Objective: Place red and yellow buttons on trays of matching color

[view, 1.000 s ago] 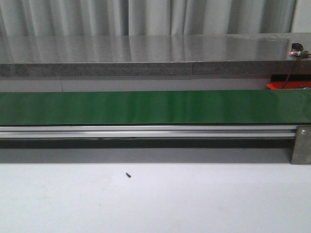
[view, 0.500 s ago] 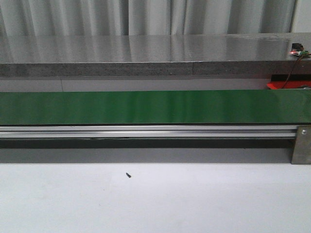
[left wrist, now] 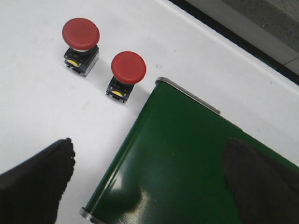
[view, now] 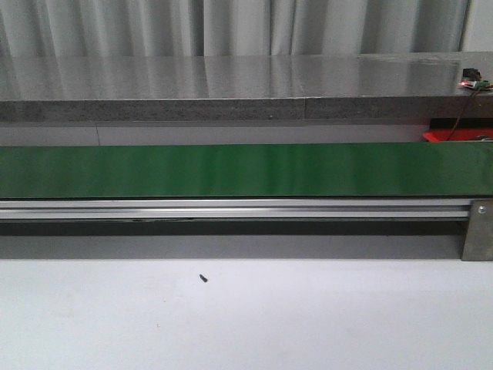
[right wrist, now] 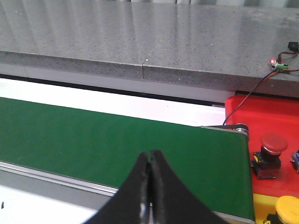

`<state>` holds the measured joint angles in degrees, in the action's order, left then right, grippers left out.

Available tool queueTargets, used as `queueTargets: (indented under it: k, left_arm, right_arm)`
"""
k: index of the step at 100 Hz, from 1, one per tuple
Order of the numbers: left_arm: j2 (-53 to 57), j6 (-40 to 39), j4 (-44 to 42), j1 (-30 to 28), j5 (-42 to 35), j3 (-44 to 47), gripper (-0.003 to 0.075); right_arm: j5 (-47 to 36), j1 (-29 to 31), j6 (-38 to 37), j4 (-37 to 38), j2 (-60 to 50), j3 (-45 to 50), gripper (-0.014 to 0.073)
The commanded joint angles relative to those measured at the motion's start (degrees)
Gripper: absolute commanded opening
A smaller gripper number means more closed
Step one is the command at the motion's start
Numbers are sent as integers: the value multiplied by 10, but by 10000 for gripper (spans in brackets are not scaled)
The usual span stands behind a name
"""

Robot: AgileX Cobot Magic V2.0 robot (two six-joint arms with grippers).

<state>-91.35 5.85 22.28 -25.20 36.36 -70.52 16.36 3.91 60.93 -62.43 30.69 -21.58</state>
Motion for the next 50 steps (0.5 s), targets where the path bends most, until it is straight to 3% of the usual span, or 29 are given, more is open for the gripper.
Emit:
queueTargets:
  k: [1,50]
  left_arm:
    - [-12,-28,14,-8,-7,-45,621]
    - [-173,-163,-17,-34,3,-204,621]
  right_arm:
    - [-21,-1,7,-20,0,-14,-59]
    - [-21,-1,7,-20,0,-14,-59]
